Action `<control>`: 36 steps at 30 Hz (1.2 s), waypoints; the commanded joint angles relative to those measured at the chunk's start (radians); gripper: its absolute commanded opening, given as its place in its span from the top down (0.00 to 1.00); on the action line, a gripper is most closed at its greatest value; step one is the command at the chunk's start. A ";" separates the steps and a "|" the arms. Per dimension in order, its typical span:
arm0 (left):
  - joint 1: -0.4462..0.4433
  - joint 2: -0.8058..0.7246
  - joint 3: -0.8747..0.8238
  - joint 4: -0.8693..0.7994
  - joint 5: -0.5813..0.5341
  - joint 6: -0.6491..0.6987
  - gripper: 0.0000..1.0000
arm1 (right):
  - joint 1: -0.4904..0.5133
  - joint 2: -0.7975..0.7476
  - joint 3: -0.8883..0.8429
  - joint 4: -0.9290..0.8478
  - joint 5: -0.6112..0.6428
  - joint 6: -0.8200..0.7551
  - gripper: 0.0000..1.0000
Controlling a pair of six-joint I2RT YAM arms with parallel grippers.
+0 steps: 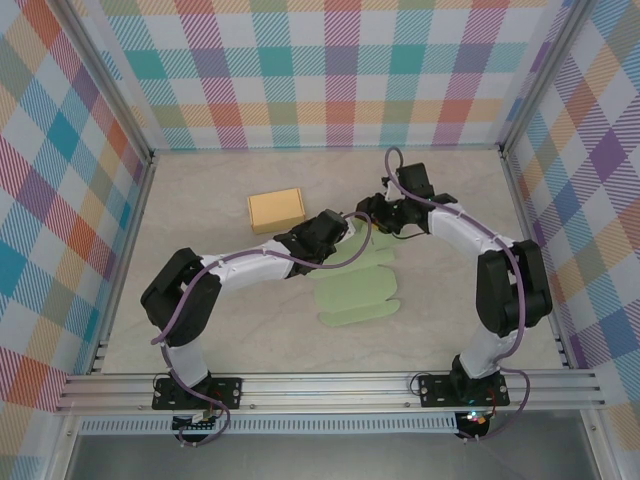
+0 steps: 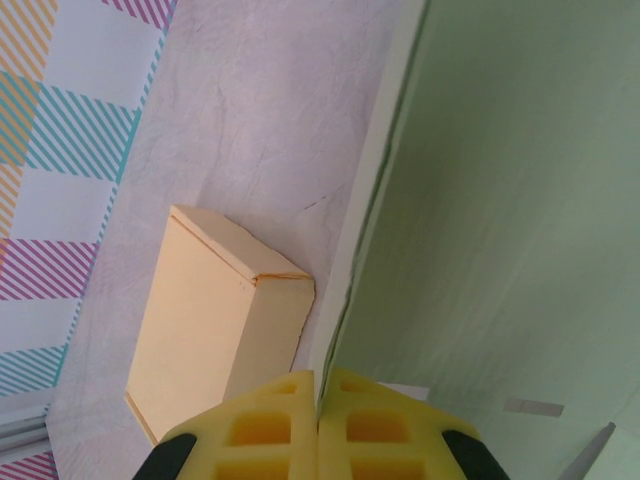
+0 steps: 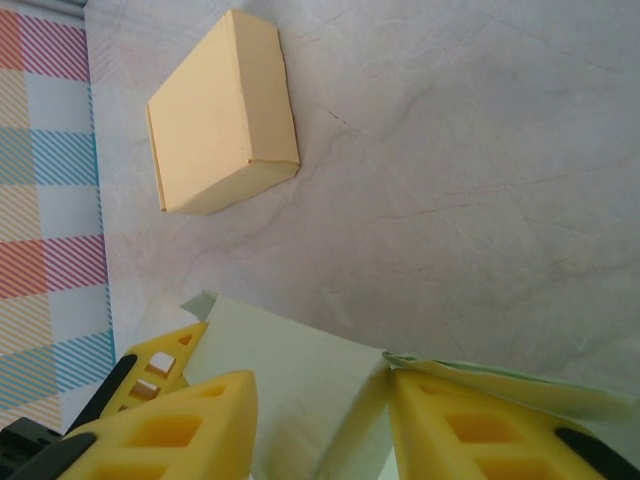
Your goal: Fold the paper box
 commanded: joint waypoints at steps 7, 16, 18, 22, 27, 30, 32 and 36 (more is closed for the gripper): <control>-0.039 0.014 0.048 -0.043 -0.073 -0.123 1.00 | 0.015 0.014 0.037 0.012 -0.014 -0.014 0.61; -0.039 -0.005 0.034 -0.131 -0.147 -0.206 1.00 | -0.019 -0.205 -0.039 -0.103 0.100 -0.078 0.43; -0.039 -0.014 0.030 -0.164 -0.149 -0.227 1.00 | -0.037 -0.268 -0.088 -0.122 0.155 -0.080 0.43; -0.041 -0.019 0.023 -0.162 -0.136 -0.246 1.00 | -0.071 -0.385 -0.216 -0.120 0.207 -0.067 0.45; -0.041 -0.016 0.027 -0.159 -0.148 -0.239 1.00 | -0.118 -0.406 -0.337 -0.109 0.245 -0.049 0.51; -0.040 -0.020 0.025 -0.156 -0.146 -0.240 1.00 | -0.137 -0.373 -0.384 -0.090 0.284 -0.038 0.55; -0.040 -0.021 0.023 -0.151 -0.142 -0.237 1.00 | -0.143 -0.344 -0.400 -0.064 0.296 -0.034 0.55; -0.041 -0.022 0.023 -0.149 -0.140 -0.240 1.00 | -0.143 -0.256 -0.389 -0.033 0.325 -0.043 0.57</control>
